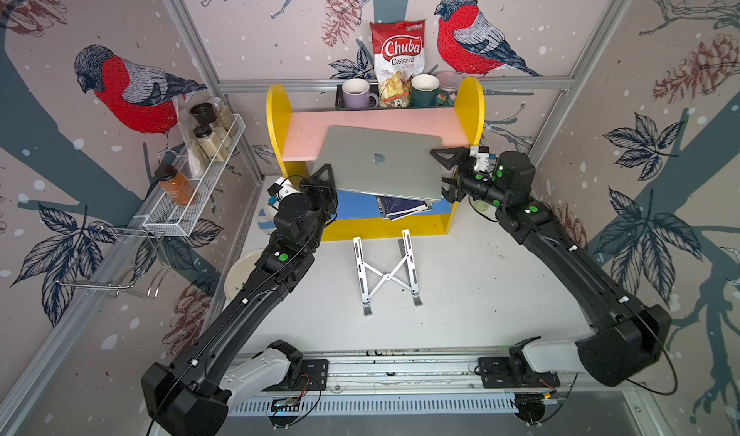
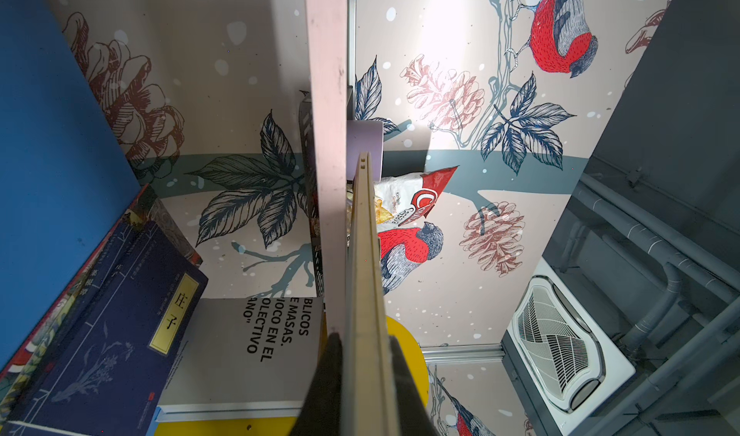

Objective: Close the laptop lid and set it aside
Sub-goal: Place the laptop on the shelf.

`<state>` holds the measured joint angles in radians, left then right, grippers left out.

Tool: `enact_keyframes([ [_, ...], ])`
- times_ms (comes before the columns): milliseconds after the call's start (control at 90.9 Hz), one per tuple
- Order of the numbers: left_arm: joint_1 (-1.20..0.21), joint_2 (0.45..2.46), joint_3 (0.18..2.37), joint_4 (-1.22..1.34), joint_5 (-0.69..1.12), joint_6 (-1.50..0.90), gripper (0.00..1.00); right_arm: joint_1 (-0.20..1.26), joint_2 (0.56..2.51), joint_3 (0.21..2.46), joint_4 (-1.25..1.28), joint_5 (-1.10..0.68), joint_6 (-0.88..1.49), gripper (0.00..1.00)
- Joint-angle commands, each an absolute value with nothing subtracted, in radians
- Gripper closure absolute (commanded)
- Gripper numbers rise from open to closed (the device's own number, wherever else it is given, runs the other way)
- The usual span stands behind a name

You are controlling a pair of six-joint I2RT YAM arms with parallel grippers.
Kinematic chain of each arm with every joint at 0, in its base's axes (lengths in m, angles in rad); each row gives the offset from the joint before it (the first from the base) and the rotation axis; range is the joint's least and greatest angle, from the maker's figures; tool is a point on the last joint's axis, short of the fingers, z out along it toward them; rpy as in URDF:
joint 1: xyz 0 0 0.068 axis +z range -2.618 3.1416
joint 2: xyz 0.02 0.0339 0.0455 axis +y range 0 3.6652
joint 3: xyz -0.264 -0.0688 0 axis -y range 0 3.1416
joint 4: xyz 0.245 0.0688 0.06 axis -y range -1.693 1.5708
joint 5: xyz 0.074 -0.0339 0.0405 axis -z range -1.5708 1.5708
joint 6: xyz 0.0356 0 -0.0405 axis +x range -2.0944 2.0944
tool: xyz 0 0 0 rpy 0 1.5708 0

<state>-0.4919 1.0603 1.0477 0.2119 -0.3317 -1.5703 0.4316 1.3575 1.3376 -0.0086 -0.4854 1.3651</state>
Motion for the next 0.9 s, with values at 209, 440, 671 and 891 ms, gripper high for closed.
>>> enact_keyframes([
  [209, -0.492, 1.051, 1.066, 0.349, -0.325, -1.594, 1.00, 0.472, 1.262, 1.308, -0.087, -0.459, 1.315, 0.06],
  [440, -0.492, 1.050, 1.064, 0.345, -0.324, -1.591, 1.00, 0.535, 1.219, 1.318, -0.113, -0.436, 1.291, 0.09],
  [671, -0.492, 1.048, 1.056, 0.344, -0.327, -1.594, 1.00, 0.542, 1.195, 1.322, -0.136, -0.428, 1.280, 0.31],
  [891, -0.492, 1.051, 1.058, 0.341, -0.326, -1.596, 1.00, 0.543, 1.179, 1.307, -0.135, -0.429, 1.278, 0.62],
])
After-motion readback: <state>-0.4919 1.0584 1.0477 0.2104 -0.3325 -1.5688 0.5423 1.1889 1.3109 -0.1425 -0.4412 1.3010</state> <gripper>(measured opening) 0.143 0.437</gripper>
